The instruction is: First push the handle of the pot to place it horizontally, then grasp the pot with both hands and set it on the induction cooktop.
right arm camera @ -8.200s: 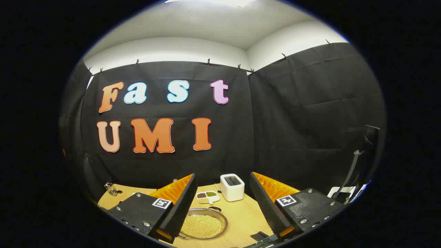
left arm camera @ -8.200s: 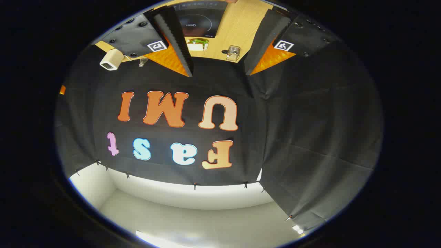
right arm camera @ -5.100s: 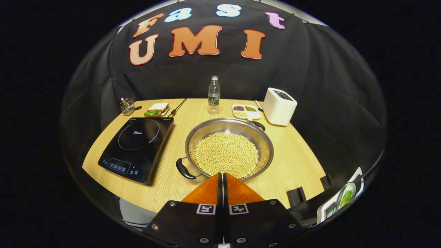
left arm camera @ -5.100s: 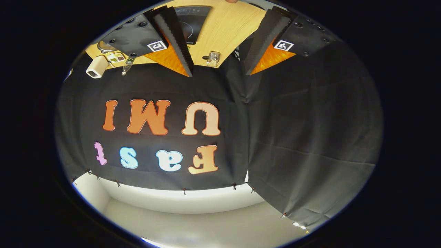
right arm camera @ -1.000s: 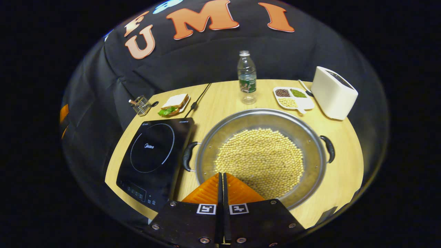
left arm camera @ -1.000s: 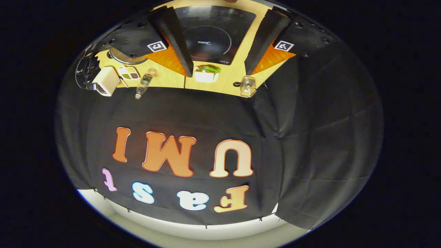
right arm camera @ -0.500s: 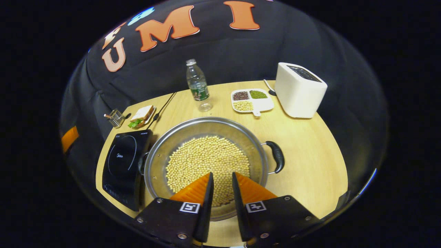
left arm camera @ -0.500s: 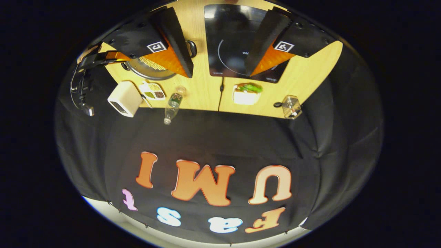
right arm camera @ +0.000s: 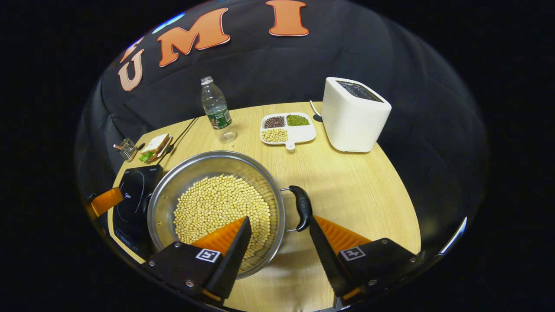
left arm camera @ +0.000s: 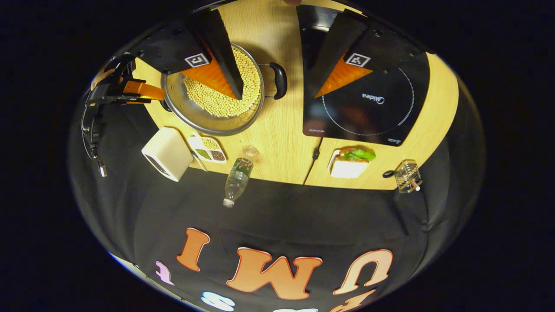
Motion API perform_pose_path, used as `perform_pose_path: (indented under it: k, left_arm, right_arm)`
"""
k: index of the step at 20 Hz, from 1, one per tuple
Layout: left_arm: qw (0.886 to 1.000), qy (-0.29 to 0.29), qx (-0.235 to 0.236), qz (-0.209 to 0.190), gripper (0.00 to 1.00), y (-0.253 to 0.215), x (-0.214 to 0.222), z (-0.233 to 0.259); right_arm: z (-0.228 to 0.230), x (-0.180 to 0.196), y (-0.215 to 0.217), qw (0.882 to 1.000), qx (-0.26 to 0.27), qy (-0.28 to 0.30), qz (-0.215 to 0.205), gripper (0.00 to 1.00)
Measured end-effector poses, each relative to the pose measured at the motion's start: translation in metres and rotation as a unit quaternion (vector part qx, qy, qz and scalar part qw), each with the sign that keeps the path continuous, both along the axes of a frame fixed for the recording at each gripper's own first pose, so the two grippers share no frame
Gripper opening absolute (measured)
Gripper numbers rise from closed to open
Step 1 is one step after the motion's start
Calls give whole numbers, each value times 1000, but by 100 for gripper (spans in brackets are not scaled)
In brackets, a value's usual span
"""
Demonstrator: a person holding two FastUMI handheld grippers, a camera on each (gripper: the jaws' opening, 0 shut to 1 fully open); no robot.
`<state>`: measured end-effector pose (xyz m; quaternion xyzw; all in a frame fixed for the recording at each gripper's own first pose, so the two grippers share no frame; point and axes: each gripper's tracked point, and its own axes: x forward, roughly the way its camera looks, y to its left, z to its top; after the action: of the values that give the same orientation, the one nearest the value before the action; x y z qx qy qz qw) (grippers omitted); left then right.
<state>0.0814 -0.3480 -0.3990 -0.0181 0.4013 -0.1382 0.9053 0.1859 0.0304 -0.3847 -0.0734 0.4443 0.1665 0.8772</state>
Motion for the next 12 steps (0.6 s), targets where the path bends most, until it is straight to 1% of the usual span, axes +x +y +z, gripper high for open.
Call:
perform_pose_path:
  k: [2, 4, 6, 10, 12]
  left_arm:
    - [1000, 25, 1, -3, 98, -5, -3, -20]
    - [999, 43, 4, -7, 99, -10, -4, -34]
    - [998, 55, 9, -4, 97, -12, 2, -46]
    - [995, 93, 20, 4, 99, -10, 8, -68]
    - [993, 113, 15, 7, 99, -14, 8, -79]
  right_arm:
    - [-7, 6, -4, 1000, -6, 3, 0, 90]
    - [-14, 11, -5, 1000, -6, 10, -2, 92]
    - [-21, 17, -7, 1000, -10, 13, 0, 92]
    - [-36, 22, -4, 999, -12, 31, 8, 92]
    - [-45, 25, -1, 999, -13, 40, 10, 92]
